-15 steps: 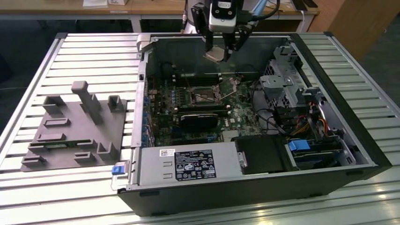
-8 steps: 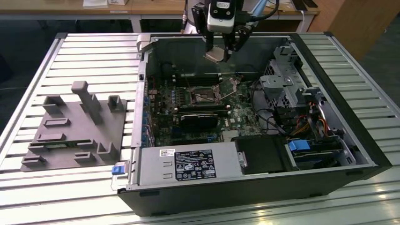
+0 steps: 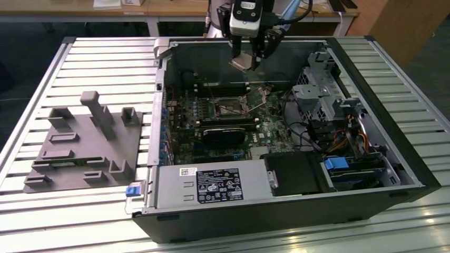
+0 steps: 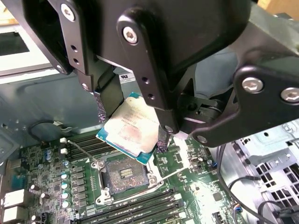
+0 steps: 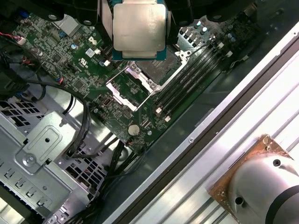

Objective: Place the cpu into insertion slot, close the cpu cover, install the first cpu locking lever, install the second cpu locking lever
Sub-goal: 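Place the cpu into insertion slot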

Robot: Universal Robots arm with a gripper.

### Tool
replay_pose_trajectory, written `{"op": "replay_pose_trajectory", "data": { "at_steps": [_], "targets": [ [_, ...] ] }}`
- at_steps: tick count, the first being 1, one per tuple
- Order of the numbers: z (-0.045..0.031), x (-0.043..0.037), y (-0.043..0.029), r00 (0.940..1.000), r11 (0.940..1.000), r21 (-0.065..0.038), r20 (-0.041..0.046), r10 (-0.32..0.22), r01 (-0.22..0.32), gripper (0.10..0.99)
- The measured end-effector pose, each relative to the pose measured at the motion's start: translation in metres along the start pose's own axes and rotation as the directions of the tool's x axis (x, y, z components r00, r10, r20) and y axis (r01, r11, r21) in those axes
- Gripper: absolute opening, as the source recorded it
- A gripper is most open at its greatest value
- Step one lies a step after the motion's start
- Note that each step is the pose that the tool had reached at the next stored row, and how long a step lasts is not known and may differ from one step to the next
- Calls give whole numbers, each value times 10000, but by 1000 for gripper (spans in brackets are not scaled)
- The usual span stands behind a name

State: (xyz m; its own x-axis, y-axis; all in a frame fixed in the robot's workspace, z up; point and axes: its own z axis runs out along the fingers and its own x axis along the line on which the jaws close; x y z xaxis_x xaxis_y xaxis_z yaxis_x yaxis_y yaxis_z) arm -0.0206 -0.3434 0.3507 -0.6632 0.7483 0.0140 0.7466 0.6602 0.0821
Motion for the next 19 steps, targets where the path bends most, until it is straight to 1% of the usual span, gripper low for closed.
{"op": "replay_pose_trajectory", "data": {
  "at_steps": [9, 19],
  "targets": [
    [5, 2, 2, 9983, 9983, 4, 65, 588, -588, 541],
    [9, 5, 4, 9932, 9933, 7, 132, 1157, -1158, 541]
  ]
}}
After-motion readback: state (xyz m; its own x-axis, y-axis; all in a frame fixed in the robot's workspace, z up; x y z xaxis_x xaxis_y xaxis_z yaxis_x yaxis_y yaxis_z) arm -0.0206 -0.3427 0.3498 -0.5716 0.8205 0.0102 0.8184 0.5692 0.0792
